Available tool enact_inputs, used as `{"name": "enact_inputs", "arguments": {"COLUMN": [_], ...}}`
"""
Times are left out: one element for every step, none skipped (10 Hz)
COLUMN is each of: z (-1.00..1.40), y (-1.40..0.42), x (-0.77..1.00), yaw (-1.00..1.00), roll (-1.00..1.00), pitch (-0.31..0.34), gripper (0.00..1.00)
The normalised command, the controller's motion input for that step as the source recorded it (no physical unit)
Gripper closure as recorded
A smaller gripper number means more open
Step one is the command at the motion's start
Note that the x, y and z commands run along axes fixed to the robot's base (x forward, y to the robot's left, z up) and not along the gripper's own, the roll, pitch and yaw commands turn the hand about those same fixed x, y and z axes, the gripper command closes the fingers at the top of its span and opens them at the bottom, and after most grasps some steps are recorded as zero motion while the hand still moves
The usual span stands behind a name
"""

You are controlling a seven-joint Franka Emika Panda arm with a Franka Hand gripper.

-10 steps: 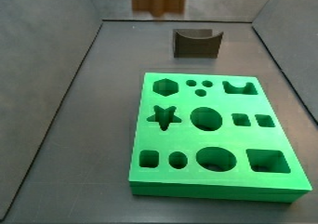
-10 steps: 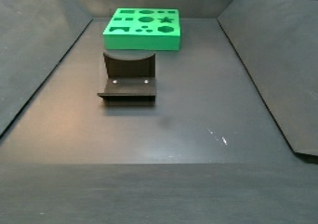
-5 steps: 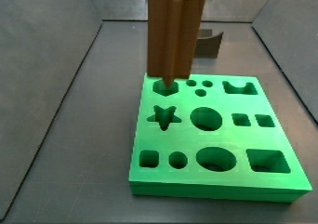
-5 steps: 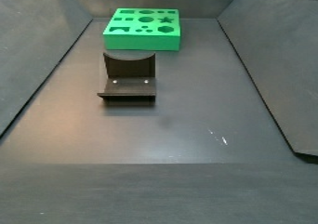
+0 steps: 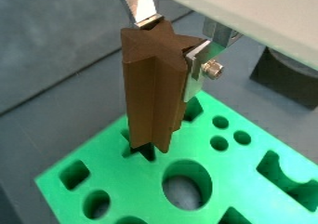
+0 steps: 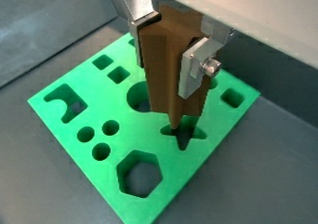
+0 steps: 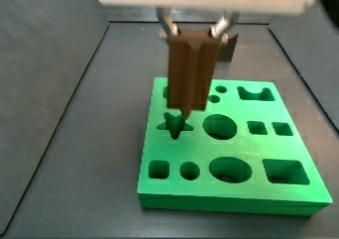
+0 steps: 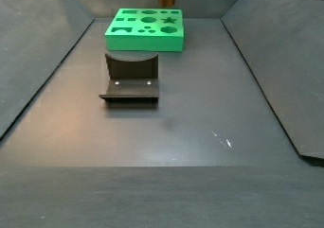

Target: Insert the star object.

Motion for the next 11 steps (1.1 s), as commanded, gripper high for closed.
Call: {"name": "enact_inputs", "arguments": {"z": [-0.92, -0.03, -0.02, -0.17, -0.24, -0.23, -0.18, -0.22, -0.32, -0.6, -0.86], "y": [-0.01, 0.07, 0.0, 0.0, -0.04, -0.01, 0.0, 0.0, -0.07, -0.08, 0.0], "x": [0.06, 0.0, 0.0, -0.38, -0.48, -0.39, -0.26, -0.21, -0.12, 0.01, 0.07], "yaw": [0.0, 0.0, 0.0, 0.0, 0.0, 0.0, 0.0, 0.0, 0.0, 0.0, -0.04], "roll": [0.15, -0.11, 0.01, 0.0, 0.0, 0.0, 0.03, 0.03, 0.06, 0.11, 0.26], "pitch": [-0.09, -0.02, 0.0, -0.22, -0.27, -0.223, -0.14, -0.134, -0.137, -0.089, 0.0], "gripper": [1.0, 1.0, 1.0, 1.0, 1.0, 1.0, 1.0, 1.0, 1.0, 1.0, 1.0]}}
